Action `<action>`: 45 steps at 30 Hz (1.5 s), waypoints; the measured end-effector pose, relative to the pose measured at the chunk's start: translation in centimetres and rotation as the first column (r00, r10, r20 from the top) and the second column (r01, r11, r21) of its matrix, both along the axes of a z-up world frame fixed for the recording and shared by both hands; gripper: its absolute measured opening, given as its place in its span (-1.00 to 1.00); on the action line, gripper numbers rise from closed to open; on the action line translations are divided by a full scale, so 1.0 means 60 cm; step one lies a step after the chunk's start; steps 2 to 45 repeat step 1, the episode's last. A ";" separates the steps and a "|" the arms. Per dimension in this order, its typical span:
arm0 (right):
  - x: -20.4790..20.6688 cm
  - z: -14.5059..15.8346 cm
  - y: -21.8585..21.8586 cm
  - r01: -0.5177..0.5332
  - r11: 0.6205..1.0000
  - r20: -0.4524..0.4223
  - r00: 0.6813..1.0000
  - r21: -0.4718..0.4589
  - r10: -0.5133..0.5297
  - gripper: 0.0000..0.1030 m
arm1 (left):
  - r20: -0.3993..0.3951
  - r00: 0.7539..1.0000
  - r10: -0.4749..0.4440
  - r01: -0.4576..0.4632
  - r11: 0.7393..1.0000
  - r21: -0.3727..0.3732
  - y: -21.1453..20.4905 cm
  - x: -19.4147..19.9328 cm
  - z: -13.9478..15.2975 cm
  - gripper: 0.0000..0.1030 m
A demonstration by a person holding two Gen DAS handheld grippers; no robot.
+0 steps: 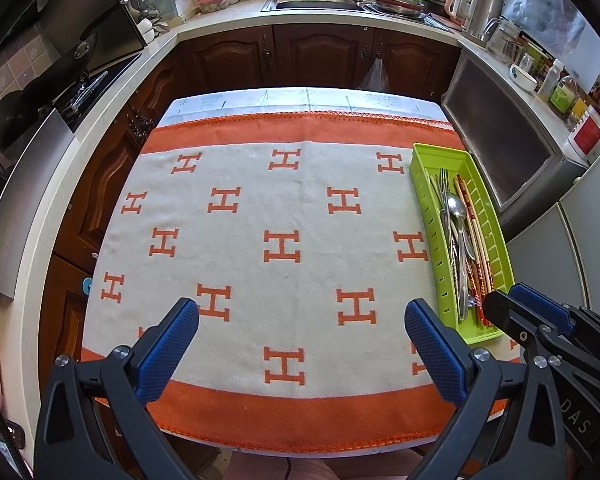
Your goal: Organize utensils
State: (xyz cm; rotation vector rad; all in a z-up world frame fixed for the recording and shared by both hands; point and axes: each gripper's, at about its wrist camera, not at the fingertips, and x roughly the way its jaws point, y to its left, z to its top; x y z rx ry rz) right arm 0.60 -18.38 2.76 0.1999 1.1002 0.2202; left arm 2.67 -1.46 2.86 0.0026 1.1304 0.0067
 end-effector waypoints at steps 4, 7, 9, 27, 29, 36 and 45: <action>0.000 0.000 0.000 0.000 1.000 -0.001 1.000 0.001 0.000 -0.36 | -0.002 1.000 0.000 0.000 1.000 0.000 0.001 0.001 0.000 0.98; 0.000 0.000 0.000 0.000 1.000 -0.001 1.000 0.001 0.000 -0.36 | -0.002 1.000 0.000 0.000 1.000 0.000 0.001 0.001 0.000 0.98; 0.000 0.000 0.000 0.000 1.000 -0.001 1.000 0.001 0.000 -0.36 | -0.002 1.000 0.000 0.000 1.000 0.000 0.001 0.001 0.000 0.98; 0.000 0.000 0.000 0.000 1.000 -0.001 1.000 0.001 0.000 -0.36 | -0.002 1.000 0.000 0.000 1.000 0.000 0.001 0.001 0.000 0.98; 0.000 0.000 0.000 0.000 1.000 -0.001 1.000 0.001 0.000 -0.36 | -0.002 1.000 0.000 0.000 1.000 0.000 0.001 0.001 0.000 0.98; 0.000 0.000 0.000 0.000 1.000 -0.001 1.000 0.001 0.000 -0.36 | -0.002 1.000 0.000 0.000 1.000 0.000 0.001 0.001 0.000 0.98; 0.000 0.000 0.000 0.000 1.000 -0.001 1.000 0.001 0.000 -0.36 | -0.002 1.000 0.000 0.000 1.000 0.000 0.001 0.001 0.000 0.98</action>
